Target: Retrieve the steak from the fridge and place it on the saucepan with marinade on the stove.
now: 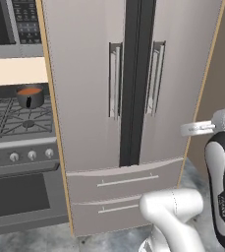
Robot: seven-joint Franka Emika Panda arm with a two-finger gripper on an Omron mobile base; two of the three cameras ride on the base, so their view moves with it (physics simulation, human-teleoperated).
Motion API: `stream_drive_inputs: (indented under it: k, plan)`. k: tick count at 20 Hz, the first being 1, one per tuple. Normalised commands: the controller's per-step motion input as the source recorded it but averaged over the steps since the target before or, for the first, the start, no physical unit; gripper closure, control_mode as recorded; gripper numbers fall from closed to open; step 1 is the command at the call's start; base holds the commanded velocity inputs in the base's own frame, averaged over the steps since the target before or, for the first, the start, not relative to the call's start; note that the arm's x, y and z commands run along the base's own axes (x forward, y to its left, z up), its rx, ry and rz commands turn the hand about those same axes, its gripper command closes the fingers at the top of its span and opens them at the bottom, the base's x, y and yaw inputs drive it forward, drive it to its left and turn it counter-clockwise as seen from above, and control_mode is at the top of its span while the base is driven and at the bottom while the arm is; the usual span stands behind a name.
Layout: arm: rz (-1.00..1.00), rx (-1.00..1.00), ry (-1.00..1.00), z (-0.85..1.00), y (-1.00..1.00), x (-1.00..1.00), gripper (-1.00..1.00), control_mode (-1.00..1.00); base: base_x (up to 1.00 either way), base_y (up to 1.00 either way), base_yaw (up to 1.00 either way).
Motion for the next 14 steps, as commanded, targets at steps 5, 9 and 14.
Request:
stream_drive_inputs:
  k: [5, 9, 14]
  plan:
    - [-0.10, 0.07, 0.00, 0.51, -0.26, 0.20, -1.00, -1.00, 0.00, 0.00, 0.00]
    - [-0.10, 0.04, -0.01, 0.59, -0.13, 0.26, -1.00, -1.00, 0.00, 0.00, 0.00]
    - [-0.04, 0.00, -0.10, 0.36, 0.00, 0.39, -1.00, -1.00, 0.00, 0.00, 0.00]
